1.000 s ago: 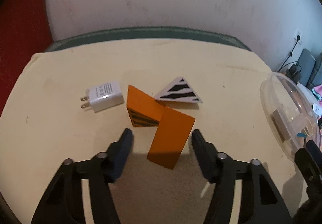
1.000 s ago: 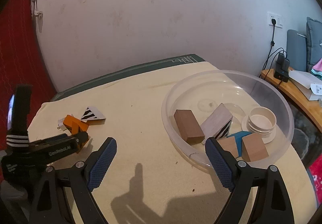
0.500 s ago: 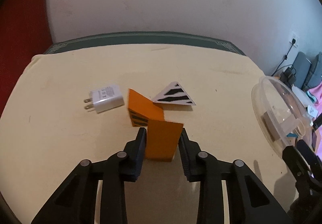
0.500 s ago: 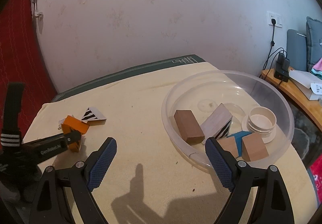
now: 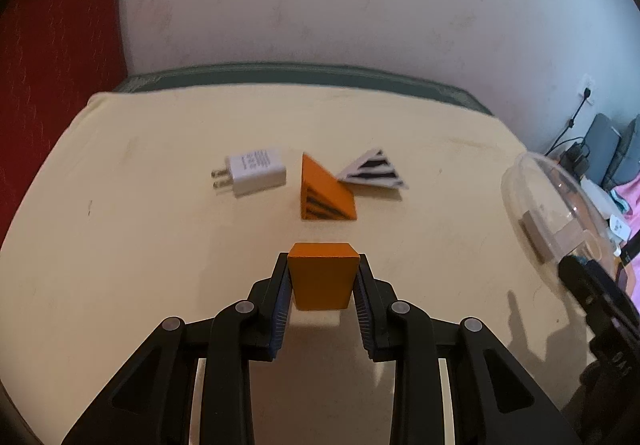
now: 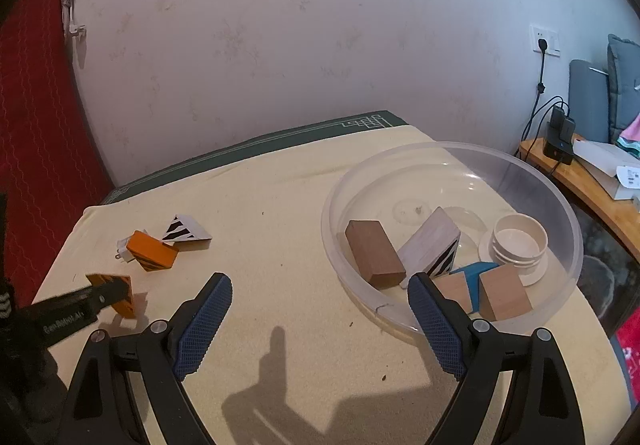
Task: Organize rigid objects
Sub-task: 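Grasp the orange rectangular block with the left gripper, then lift the orange block with the left gripper while the right moves to the orange wedge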
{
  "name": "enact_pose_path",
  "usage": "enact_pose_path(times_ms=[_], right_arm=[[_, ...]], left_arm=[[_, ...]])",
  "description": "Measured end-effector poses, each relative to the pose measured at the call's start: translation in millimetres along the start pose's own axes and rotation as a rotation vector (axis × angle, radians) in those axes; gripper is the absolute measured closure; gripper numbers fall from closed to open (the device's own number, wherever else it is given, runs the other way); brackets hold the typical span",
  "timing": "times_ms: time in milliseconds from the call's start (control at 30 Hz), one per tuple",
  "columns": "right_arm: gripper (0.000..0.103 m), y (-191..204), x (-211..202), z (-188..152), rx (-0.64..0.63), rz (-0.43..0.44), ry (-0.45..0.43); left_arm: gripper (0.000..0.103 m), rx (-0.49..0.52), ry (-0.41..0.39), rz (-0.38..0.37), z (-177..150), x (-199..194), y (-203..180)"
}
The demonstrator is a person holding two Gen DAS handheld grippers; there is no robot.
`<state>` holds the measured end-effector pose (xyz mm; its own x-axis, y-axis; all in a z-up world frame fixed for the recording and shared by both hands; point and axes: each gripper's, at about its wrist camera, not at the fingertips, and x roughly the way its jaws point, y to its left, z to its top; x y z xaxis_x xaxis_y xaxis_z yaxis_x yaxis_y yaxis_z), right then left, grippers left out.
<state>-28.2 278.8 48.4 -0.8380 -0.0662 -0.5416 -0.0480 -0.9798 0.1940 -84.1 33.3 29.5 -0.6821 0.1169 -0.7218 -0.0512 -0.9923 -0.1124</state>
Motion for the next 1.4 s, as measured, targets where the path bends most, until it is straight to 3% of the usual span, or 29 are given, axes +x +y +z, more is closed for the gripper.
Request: enact_pose_path(times_ms=[567, 767, 1000, 1400], right_arm=[[0.011, -1.6, -0.8, 0.7, 0.004, -0.001, -0.001], [0.011, 0.8, -1.3, 0.2, -0.002, -0.011, -0.001], [0.011, 11.4, -1.7, 2.6, -0.057, -0.024, 0.003], [0.011, 53.2, 40.6, 30.9, -0.073, 0.098, 0.116]], left_arm=[[0.072, 0.004, 0.027, 0.022, -6.3, 13.4, -2.4], [0.073, -0.016, -0.029, 0.000, -0.9, -7.8, 3.7], [0.073, -0.056, -0.114, 0.024, 9.7, -38.5, 17.9], [0.073, -0.105, -0.138, 0.059, 10.8, -49.1, 36.5]])
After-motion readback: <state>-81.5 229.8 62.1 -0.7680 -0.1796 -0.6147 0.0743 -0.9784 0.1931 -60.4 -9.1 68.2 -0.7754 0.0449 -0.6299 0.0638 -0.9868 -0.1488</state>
